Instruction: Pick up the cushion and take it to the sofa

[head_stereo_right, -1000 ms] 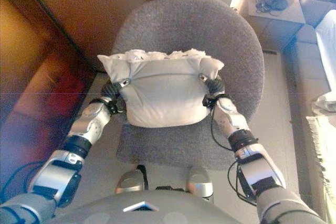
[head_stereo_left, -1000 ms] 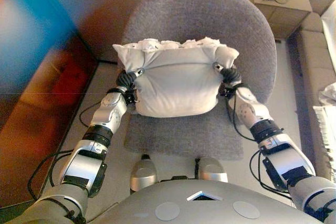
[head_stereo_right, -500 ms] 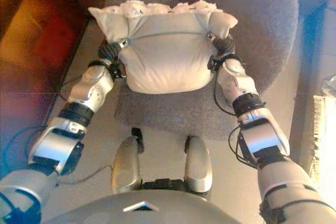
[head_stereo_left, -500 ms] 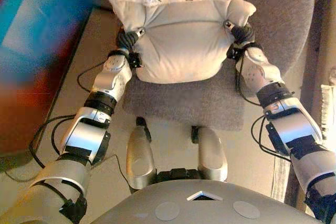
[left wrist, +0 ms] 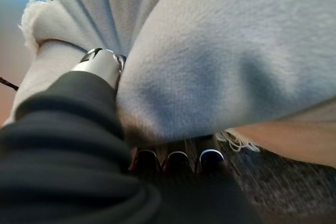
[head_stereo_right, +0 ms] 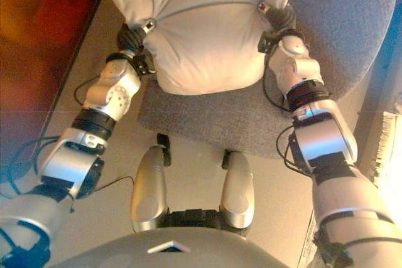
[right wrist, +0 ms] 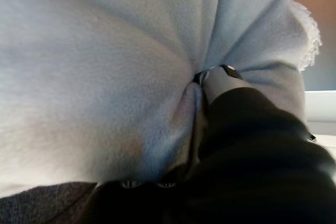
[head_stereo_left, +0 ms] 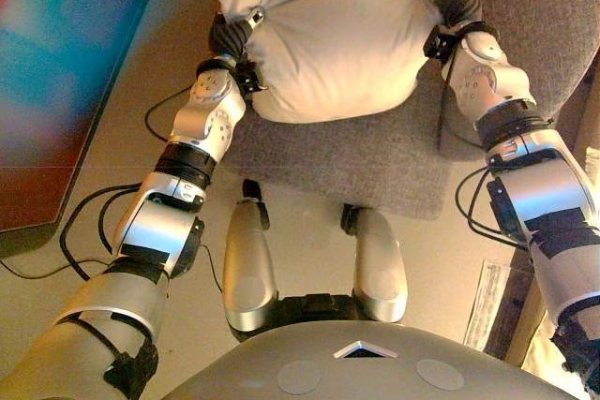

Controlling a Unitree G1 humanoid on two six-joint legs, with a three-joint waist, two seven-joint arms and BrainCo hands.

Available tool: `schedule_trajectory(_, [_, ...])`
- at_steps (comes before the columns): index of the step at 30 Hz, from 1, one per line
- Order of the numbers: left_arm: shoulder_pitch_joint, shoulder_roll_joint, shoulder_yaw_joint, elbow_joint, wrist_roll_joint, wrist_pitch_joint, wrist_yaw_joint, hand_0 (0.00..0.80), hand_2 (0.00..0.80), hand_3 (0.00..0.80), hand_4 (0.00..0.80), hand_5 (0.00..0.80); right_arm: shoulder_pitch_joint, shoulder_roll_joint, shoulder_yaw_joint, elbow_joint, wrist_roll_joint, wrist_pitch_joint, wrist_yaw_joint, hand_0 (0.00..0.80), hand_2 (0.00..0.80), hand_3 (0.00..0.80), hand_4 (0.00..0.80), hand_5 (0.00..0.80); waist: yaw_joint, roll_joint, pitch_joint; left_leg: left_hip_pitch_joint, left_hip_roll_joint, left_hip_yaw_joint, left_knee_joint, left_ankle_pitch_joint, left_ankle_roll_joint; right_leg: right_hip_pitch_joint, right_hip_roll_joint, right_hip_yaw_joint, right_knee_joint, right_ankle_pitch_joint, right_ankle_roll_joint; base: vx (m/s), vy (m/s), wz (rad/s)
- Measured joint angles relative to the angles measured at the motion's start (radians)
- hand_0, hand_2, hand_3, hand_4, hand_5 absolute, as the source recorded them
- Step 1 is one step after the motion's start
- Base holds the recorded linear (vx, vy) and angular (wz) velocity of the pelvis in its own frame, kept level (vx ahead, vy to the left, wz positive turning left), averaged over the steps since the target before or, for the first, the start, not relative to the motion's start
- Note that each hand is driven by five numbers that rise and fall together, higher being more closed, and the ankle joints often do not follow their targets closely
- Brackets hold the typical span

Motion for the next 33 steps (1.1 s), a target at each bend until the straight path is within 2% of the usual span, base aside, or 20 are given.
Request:
schedule_trajectory(1, [0.001, 0.000, -0.001, 0.000, 0.000, 0.000, 0.002, 0.800, 0.800, 0.800, 0.800, 0.800, -0.003, 0.000, 0.000, 0.001, 0.000, 0.002, 0.000, 0.800, 0.800, 0.800, 0.800, 0.800, 0.001, 0.000, 0.000, 0.000, -0.006, -0.010, -0.001, 0.000, 0.000, 0.002, 0.000, 0.000, 0.001, -0.001, 0.002, 0.039, 0.021, 0.14])
schedule_trajectory(2, [0.001, 0.000, -0.002, 0.000, 0.000, 0.001, 0.001, 0.800, 0.800, 0.800, 0.800, 0.800, -0.004, 0.000, 0.000, 0.002, 0.000, 0.004, 0.001, 0.373, 0.373, 0.373, 0.373, 0.373, 0.002, 0.000, 0.000, -0.001, -0.007, -0.012, -0.004, 0.000, 0.000, 0.005, 0.000, 0.000, 0.001, -0.003, 0.005, 0.060, 0.018, 0.16])
schedule_trajectory(3, [0.001, 0.000, -0.004, 0.000, 0.001, 0.004, -0.003, 0.800, 0.800, 0.800, 0.800, 0.800, -0.005, -0.002, -0.005, 0.003, 0.000, 0.010, 0.000, 0.000, 0.000, 0.000, 0.000, 0.000, 0.003, -0.001, -0.001, -0.001, -0.007, -0.012, -0.011, 0.000, 0.000, 0.006, -0.001, 0.000, 0.001, -0.005, 0.006, 0.053, 0.005, 0.21])
schedule_trajectory(4, [0.001, 0.001, -0.009, -0.001, 0.001, 0.006, -0.003, 0.000, 0.000, 0.000, 0.000, 0.000, -0.007, -0.006, -0.009, 0.008, 0.000, 0.018, -0.002, 0.000, 0.000, 0.000, 0.000, 0.000, 0.004, -0.002, -0.001, -0.001, -0.008, -0.012, -0.026, 0.000, -0.001, 0.009, -0.001, 0.000, -0.004, -0.005, 0.007, 0.069, 0.006, 0.28])
schedule_trajectory(9, [0.002, 0.003, -0.026, -0.038, -0.002, 0.014, 0.007, 0.000, 0.000, 0.000, 0.000, 0.000, -0.010, -0.050, -0.019, 0.035, 0.001, 0.034, -0.026, 0.000, 0.000, 0.000, 0.000, 0.000, 0.028, -0.006, -0.004, 0.013, -0.007, -0.015, -0.087, 0.011, -0.014, 0.026, 0.004, -0.002, -0.033, -0.013, 0.005, 0.078, -0.027, 0.20])
schedule_trajectory(14, [0.021, 0.019, -0.011, -0.061, -0.034, 0.012, 0.067, 0.000, 0.000, 0.000, 0.000, 0.000, -0.008, -0.053, -0.031, 0.066, 0.019, 0.044, -0.075, 0.000, 0.000, 0.000, 0.000, 0.000, 0.054, -0.017, -0.010, 0.073, -0.003, -0.018, -0.145, 0.068, -0.011, 0.091, 0.017, -0.019, -0.095, -0.004, 0.007, 0.087, -0.010, 0.00])
schedule_trajectory(19, [0.062, 0.085, 0.049, -0.124, -0.043, 0.005, 0.068, 0.000, 0.000, 0.000, 0.000, 0.000, -0.005, -0.058, -0.061, 0.066, 0.021, 0.054, -0.105, 0.000, 0.000, 0.000, 0.000, 0.000, 0.056, -0.050, -0.035, 0.120, -0.013, -0.007, -0.194, 0.084, -0.007, 0.172, 0.020, -0.031, -0.203, 0.027, 0.029, 0.108, -0.003, 0.06])
schedule_trajectory(24, [0.134, 0.125, 0.080, -0.196, -0.043, 0.001, 0.039, 0.000, 0.000, 0.000, 0.000, 0.000, -0.002, -0.083, -0.106, 0.064, 0.041, 0.074, -0.111, 0.000, 0.000, 0.000, 0.000, 0.000, 0.078, -0.051, -0.038, 0.226, -0.025, 0.003, -0.256, 0.078, -0.011, 0.313, 0.023, -0.051, -0.339, 0.056, 0.041, 0.206, 0.040, 0.04])
schedule_trajectory(27, [0.214, 0.134, 0.137, -0.238, -0.048, 0.002, 0.002, 0.000, 0.000, 0.000, 0.000, 0.000, 0.024, -0.092, -0.168, 0.017, 0.041, 0.089, -0.109, 0.000, 0.000, 0.000, 0.000, 0.000, 0.083, -0.050, -0.042, 0.299, -0.028, 0.021, -0.291, 0.071, -0.016, 0.395, 0.026, -0.054, -0.404, 0.071, 0.043, 0.247, 0.042, -0.05])
schedule_trajectory(30, [0.326, 0.133, 0.177, -0.272, -0.093, 0.019, -0.046, 0.000, 0.000, 0.000, 0.000, 0.000, 0.091, -0.124, -0.205, -0.025, 0.040, 0.092, -0.109, 0.000, 0.000, 0.000, 0.000, 0.000, 0.082, -0.050, -0.123, 0.328, -0.036, 0.028, -0.316, 0.063, -0.020, 0.440, 0.026, -0.056, -0.462, 0.081, 0.046, 0.163, 0.039, -0.01])
schedule_trajectory(33, [0.449, 0.130, 0.176, -0.290, -0.172, 0.053, -0.121, 0.000, 0.000, 0.000, 0.000, 0.000, 0.162, -0.156, -0.232, -0.047, 0.040, 0.106, -0.110, 0.000, 0.000, 0.000, 0.000, 0.000, 0.082, -0.052, -0.206, 0.383, -0.039, 0.050, -0.346, 0.055, -0.023, 0.492, 0.026, -0.056, -0.502, 0.081, 0.047, 0.083, 0.050, -0.07])
